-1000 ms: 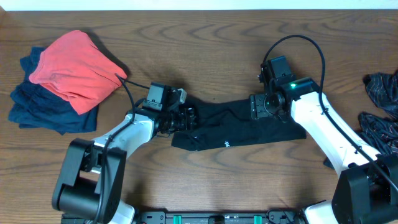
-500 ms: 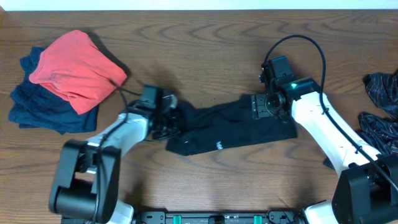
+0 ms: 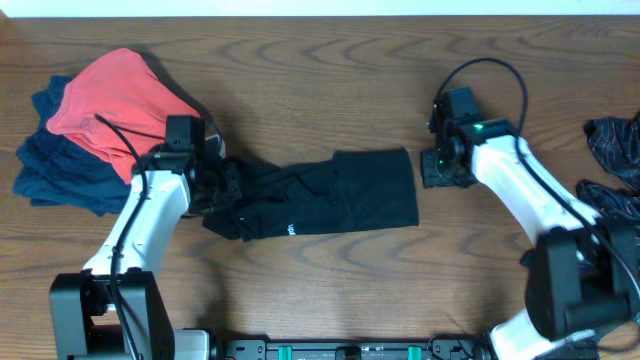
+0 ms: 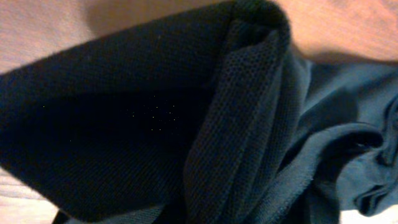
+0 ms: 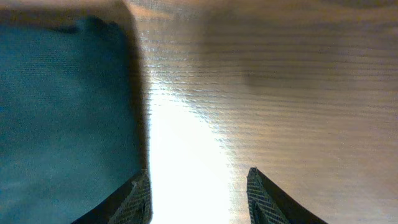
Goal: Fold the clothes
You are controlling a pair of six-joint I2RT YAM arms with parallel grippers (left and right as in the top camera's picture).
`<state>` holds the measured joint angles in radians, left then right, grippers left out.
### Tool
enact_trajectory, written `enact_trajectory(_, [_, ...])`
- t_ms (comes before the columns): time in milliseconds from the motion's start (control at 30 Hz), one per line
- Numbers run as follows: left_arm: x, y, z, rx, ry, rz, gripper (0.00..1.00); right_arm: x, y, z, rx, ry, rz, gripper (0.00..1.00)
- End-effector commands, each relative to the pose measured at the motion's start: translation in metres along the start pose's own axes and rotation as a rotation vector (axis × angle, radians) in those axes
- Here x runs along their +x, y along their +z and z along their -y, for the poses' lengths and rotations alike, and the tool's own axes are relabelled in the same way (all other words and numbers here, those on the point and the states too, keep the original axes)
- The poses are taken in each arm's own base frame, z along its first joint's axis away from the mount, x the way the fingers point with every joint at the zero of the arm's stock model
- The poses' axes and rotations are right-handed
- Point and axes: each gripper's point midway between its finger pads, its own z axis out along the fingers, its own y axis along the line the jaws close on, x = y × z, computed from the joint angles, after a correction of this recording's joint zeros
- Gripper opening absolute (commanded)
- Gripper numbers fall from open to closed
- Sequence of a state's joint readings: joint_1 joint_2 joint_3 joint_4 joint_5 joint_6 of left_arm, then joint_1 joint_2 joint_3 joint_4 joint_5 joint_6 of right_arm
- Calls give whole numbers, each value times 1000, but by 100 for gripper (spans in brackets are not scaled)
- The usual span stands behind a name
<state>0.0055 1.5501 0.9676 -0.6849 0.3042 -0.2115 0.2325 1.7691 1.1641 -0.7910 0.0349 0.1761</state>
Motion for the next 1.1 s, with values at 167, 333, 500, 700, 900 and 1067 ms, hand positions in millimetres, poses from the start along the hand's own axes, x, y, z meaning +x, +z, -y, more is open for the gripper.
enact_trajectory(167, [-34, -40, 15, -4, 39, 93, 6, 7, 40, -34, -63, -78, -67, 50])
enact_trajectory(333, [-36, -47, 49, 81, 71, 97, 6, 9, 44, -54, -78, -129, -57, 51])
enact_trajectory(500, [-27, -44, 84, 122, 138, 92, 6, 9, 43, -70, -86, -152, -41, 52])
enact_trajectory(700, [-18, -40, 129, 186, 193, 117, 6, 14, 43, -77, -89, -162, -50, 52])
enact_trajectory(900, [-9, -40, 175, 263, 258, 154, 6, 20, 42, -85, -91, -176, -61, 52])
enact_trajectory(1067, [1, -32, 192, 240, 292, 172, 6, 25, 41, -96, -95, -206, -63, 53])
